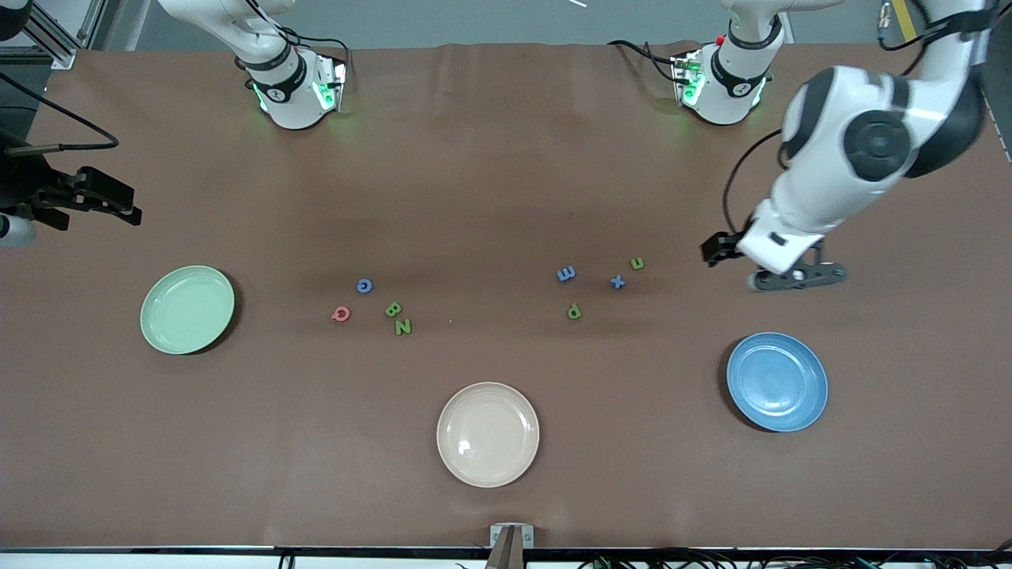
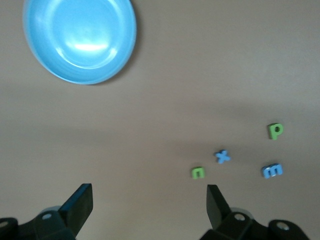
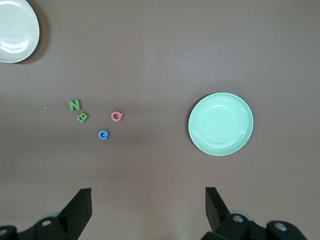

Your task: Sort upper and lower case letters into plates

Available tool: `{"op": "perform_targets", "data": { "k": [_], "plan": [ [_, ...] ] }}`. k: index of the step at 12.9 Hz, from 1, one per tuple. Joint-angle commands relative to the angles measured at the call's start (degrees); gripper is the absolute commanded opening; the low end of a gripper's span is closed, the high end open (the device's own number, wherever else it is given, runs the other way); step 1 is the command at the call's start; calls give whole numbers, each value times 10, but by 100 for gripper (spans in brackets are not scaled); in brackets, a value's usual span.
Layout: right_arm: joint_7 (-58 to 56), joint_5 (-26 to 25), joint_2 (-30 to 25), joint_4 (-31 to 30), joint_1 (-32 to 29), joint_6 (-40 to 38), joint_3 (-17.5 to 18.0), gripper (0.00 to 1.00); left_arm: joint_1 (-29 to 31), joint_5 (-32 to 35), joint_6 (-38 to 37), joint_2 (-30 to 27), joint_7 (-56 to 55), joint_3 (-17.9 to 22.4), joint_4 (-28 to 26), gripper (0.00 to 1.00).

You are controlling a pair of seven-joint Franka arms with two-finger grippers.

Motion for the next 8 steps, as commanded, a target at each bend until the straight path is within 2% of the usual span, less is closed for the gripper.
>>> {"op": "perform_targets", "data": {
  "k": [1,3,4,6,8],
  "plan": [
    [2,13,-1,-1,5,10,-3,100,3,13,127,-19,-64,-41,-106,100],
    [-1,8,0,-4,25,8,-3,100,-1,13,216,1,-99,-53,-154,97],
    [-1,-2,0,-9,43,2,-3,100,-9,13,242,13,-121,-56,-168,90],
    [5,-12,2,-21,59,-19,-3,100,-31,14,268,40,-158,-56,-179,88],
    [17,-24,2,-61,69,6,-3,100,-41,72,271,67,-216,-56,-181,81]
  ]
}}
